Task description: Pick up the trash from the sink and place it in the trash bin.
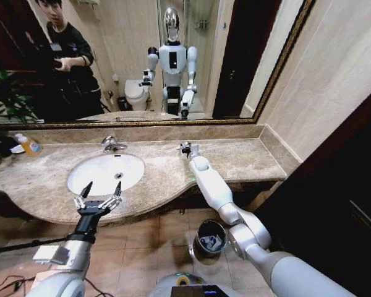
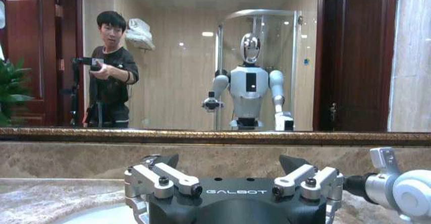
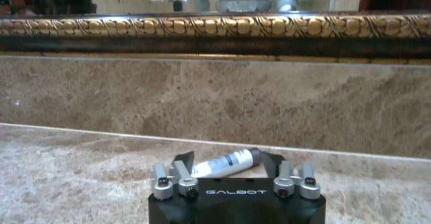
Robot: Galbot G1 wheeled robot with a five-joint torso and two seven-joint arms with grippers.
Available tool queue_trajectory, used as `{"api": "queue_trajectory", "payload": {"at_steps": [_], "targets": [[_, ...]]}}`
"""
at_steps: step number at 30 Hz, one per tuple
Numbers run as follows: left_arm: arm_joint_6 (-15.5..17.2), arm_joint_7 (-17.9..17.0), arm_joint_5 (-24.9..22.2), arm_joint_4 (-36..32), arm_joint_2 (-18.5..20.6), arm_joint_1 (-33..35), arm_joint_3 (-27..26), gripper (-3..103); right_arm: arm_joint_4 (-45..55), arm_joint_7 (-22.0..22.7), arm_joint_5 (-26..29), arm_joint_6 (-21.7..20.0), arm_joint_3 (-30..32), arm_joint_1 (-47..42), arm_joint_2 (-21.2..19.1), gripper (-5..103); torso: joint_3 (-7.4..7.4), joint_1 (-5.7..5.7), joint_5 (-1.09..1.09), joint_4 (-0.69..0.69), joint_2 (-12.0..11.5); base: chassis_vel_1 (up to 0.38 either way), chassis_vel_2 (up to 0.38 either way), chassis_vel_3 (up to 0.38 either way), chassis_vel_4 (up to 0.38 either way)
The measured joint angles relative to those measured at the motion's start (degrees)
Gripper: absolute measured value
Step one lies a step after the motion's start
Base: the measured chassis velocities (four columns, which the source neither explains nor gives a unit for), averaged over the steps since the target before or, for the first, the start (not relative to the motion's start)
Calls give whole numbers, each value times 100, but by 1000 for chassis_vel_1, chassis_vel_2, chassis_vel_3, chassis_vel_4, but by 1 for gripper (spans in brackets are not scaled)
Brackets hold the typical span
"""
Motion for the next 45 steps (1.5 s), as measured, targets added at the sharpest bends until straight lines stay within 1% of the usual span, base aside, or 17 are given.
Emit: {"api": "queue_trajectory", "payload": {"at_steps": [1, 4, 5, 7, 8, 9, 13, 16, 18, 21, 22, 24, 26, 28, 35, 40, 45], "targets": [[0, 0, 0, 0, 0, 0, 0, 100, -9, 1, -11, 5, 5, -1, 0, 69, 0, 0, 0, 0, 0, 0, 0, 0, 0], [0, 0, 0, 0, 0, 0, 0, 100, -98, 10, -46, 43, 21, 25, 0, 85, 0, 0, 0, 0, 0, 0, 0, 0, 0], [0, 0, 0, 0, 0, 0, 0, 100, -98, 10, -46, 43, 21, 25, 0, 85, 0, 0, 0, 0, 0, 0, 0, 0, 0], [0, 0, 0, 0, 0, 0, 0, 100, -115, -4, -42, 88, 15, 33, 0, 96, 0, 0, 0, 0, 0, 0, 0, 0, 0], [0, 0, 0, 0, 0, 0, 0, 100, -114, -49, -30, 140, -2, 33, 0, 99, 0, 0, 0, 0, 0, 0, 0, 0, 0], [0, 0, 0, 0, 0, 0, 0, 100, -114, -49, -30, 140, -2, 33, 0, 99, 0, 0, 0, 0, 0, 0, 0, 0, 0], [0, 0, 0, 0, 0, 0, 0, 100, -39, -339, 89, 324, -59, -45, 0, 100, 0, 0, 0, 0, 0, 0, 0, 0, 0], [0, 0, 0, 0, 0, 0, 0, 100, 18, -737, 137, 484, -107, -159, 0, 100, 0, 0, 0, 0, 0, 0, 0, 0, 0], [0, -1, 0, 0, 0, 0, 0, 100, 13, -805, 141, 522, -118, -172, 0, 100, 0, 0, 0, 0, 0, 0, 0, 0, 0], [0, 0, 0, 0, 0, 0, 0, 100, -128, -1109, 157, 747, -135, -157, 0, 100, 0, 0, 0, 0, 0, 0, 0, 0, 0], [0, 0, 0, 0, 0, 0, 0, 100, -128, -1109, 157, 747, -135, -157, 0, 100, 0, 0, 0, 0, 0, 0, 0, 0, 0], [0, 0, 0, 0, 0, 0, 0, 100, -282, -1401, 196, 902, -132, -74, 0, 100, 0, 0, 0, 0, 0, 0, 0, 0, 0], [0, 0, 0, 0, 0, 0, 0, 100, -319, -1459, 202, 939, -132, -53, 0, 100, 0, 0, 0, 0, 0, 0, 0, 0, 0], [0, 0, 0, 0, 0, 0, 0, 100, -468, -1648, 208, 1024, -137, 37, 0, 100, 0, 0, 0, 0, 0, 0, 0, 0, 0], [0, 0, 0, 0, 0, 0, 0, 100, -648, -1838, 208, 1017, -155, 151, 0, 100, 0, 0, 0, 0, 0, 0, 0, 0, 0], [0, 0, 0, 0, 0, 0, 0, 100, -696, -2006, 209, 877, -174, 193, 0, 100, 0, 0, 0, 0, 0, 0, 0, 0, 0], [0, 0, 0, 0, 0, 0, 0, 100, -682, -2053, 203, 736, -192, 177, 0, 100, 0, 0, 0, 0, 0, 0, 0, 0, 0]]}}
